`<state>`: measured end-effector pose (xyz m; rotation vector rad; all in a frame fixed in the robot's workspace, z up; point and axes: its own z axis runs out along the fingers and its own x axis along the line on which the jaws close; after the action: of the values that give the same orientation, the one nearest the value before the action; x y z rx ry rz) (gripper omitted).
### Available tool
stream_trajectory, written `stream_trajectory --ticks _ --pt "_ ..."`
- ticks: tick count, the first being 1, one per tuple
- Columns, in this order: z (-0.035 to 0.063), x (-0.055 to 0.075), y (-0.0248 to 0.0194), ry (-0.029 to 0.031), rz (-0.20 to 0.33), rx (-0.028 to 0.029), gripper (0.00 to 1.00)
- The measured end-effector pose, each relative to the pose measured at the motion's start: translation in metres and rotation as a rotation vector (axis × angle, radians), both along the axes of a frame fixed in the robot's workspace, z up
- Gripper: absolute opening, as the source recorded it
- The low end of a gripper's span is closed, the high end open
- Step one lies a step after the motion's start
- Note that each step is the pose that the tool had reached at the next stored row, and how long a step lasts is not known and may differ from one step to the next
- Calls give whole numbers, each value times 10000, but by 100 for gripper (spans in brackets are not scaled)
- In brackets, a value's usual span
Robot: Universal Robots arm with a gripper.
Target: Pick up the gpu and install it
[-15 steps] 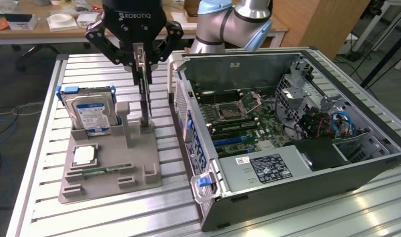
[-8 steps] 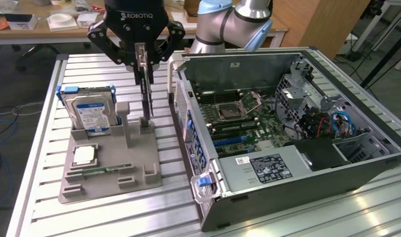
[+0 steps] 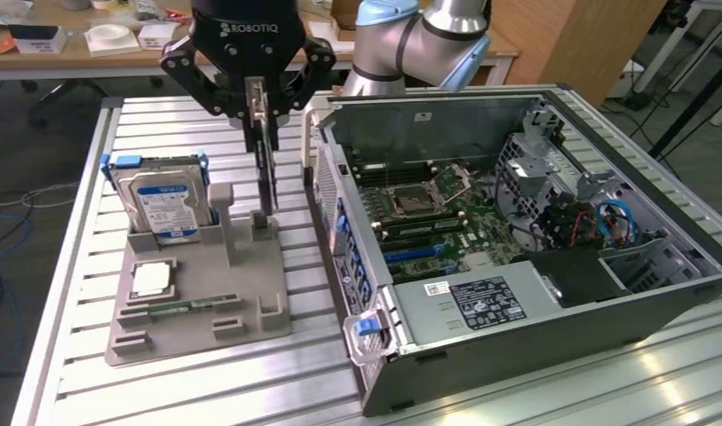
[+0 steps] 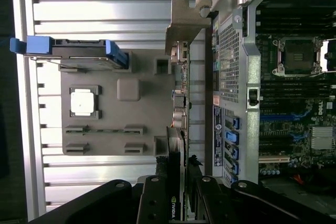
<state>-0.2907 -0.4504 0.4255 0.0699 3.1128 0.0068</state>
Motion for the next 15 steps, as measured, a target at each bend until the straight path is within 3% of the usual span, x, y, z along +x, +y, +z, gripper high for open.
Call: stream_trajectory --ticks 15 --pt "0 48 4 0 1 0 26"
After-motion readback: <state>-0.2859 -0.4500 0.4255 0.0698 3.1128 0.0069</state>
